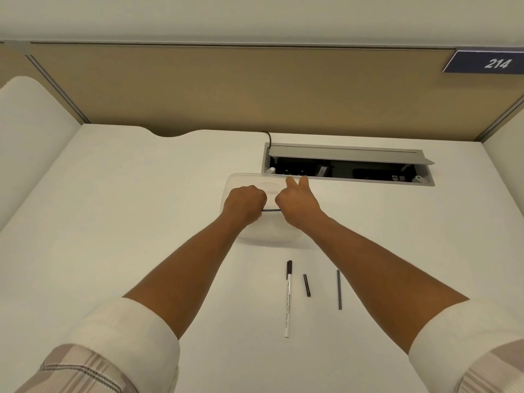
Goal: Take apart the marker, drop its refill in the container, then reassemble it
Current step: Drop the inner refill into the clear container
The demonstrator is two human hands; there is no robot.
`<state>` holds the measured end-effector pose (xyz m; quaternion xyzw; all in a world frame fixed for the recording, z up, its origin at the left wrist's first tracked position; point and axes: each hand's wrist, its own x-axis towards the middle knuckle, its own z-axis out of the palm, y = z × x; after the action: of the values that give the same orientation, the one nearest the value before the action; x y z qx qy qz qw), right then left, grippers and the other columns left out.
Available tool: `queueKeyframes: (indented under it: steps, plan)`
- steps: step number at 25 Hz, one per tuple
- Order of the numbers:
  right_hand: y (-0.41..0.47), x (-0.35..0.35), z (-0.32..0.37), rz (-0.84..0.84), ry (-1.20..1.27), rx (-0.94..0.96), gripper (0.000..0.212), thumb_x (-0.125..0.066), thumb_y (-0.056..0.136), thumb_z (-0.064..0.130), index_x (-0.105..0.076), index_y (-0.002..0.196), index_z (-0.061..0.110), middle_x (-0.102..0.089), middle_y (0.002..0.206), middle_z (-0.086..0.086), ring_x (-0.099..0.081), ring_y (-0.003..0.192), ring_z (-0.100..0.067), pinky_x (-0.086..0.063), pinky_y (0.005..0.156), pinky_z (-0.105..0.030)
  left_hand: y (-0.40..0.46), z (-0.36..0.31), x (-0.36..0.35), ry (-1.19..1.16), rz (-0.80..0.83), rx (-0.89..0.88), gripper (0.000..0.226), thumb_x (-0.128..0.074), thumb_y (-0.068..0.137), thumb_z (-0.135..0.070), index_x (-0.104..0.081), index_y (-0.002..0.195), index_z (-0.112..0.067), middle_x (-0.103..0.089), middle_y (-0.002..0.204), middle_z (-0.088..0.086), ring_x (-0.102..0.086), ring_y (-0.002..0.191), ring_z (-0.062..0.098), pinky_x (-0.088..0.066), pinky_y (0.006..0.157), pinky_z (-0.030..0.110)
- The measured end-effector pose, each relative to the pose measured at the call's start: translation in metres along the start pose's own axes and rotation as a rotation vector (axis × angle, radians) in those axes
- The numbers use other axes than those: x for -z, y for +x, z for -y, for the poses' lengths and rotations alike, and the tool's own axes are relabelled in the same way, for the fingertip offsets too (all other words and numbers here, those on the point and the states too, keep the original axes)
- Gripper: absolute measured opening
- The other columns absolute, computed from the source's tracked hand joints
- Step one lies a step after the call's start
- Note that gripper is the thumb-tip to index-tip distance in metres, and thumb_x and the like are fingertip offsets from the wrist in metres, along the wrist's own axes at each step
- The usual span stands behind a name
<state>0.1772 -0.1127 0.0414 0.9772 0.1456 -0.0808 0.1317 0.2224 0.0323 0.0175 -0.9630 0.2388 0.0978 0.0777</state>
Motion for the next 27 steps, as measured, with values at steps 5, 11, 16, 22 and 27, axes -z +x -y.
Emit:
queueKeyframes:
  steps: [5, 11, 16, 22, 27]
  plan:
    - [0.001, -0.004, 0.0, -0.015, 0.012, 0.013, 0.018, -0.053, 0.091, 0.003, -0.067, 0.093, 0.012, -0.069, 0.092, -0.007, -0.046, 0.119, -0.03, -0.022, 0.112, -0.056, 0.004, -0.005, -0.011, 0.061, 0.019, 0.023, 0.012, -0.063, 0.085, -0.01, -0.069, 0.093, -0.015, -0.067, 0.094, 0.007, -0.066, 0.079, 0.028, -0.043, 0.061, 0.031]
    - [0.003, -0.007, 0.003, 0.0, 0.034, 0.014, 0.017, -0.053, 0.09, 0.003, -0.065, 0.088, 0.015, -0.066, 0.089, -0.007, -0.046, 0.118, -0.029, -0.02, 0.113, -0.057, 0.005, -0.004, -0.014, 0.055, 0.001, 0.045, 0.014, -0.062, 0.084, -0.01, -0.069, 0.094, -0.017, -0.068, 0.093, 0.007, -0.066, 0.08, 0.029, -0.042, 0.061, 0.031]
    - [0.002, -0.006, 0.003, 0.024, 0.034, 0.02, 0.019, -0.055, 0.09, 0.005, -0.049, 0.077, 0.018, -0.062, 0.084, -0.006, -0.047, 0.116, -0.029, -0.025, 0.109, -0.055, 0.004, -0.004, -0.016, 0.047, 0.001, 0.051, 0.012, -0.066, 0.083, -0.012, -0.069, 0.093, -0.017, -0.069, 0.094, 0.006, -0.067, 0.08, 0.028, -0.043, 0.062, 0.03]
    - [0.005, -0.007, 0.0, 0.044, 0.028, 0.005, 0.014, -0.055, 0.091, 0.005, -0.061, 0.086, 0.017, -0.068, 0.095, -0.007, -0.046, 0.118, -0.03, -0.026, 0.108, -0.054, 0.003, 0.0, -0.013, 0.026, 0.0, 0.059, 0.015, -0.066, 0.082, -0.01, -0.069, 0.095, -0.017, -0.068, 0.095, 0.006, -0.067, 0.081, 0.028, -0.047, 0.066, 0.032]
    - [0.006, -0.008, 0.0, -0.001, 0.055, 0.045, 0.015, -0.055, 0.092, 0.011, -0.068, 0.101, 0.013, -0.069, 0.1, -0.006, -0.049, 0.112, -0.028, -0.034, 0.098, -0.046, -0.002, 0.004, -0.004, -0.038, -0.039, 0.053, 0.012, -0.067, 0.083, -0.008, -0.068, 0.093, -0.015, -0.067, 0.094, 0.007, -0.066, 0.079, 0.029, -0.049, 0.064, 0.032]
